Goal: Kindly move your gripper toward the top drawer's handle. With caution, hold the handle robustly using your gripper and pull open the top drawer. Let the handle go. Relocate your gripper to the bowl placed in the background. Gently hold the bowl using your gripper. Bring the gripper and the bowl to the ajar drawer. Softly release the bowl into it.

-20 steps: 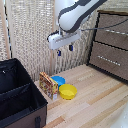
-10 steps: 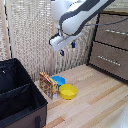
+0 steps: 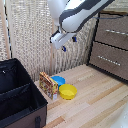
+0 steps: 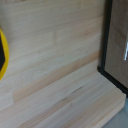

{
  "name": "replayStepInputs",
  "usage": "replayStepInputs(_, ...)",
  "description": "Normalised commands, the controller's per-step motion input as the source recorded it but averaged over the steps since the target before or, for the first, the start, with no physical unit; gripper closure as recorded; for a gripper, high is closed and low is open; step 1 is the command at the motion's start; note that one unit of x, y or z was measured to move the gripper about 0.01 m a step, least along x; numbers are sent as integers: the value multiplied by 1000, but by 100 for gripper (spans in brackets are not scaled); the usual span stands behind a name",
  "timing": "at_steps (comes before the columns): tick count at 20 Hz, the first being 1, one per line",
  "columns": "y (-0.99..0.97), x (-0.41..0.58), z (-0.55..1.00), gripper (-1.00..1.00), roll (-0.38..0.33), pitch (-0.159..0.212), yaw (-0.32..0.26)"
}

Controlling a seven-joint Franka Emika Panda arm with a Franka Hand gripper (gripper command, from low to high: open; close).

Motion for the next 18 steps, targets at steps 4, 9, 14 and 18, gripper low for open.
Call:
replayStepInputs(4, -129, 358, 31, -100, -375, 6, 0)
replayStepInputs(9, -98, 377, 122, -100, -353, 8, 0)
replayStepInputs(14, 0, 349, 620, -100, -210, 27, 0)
replayStepInputs(18, -34, 94, 932, -100, -108, 37, 0)
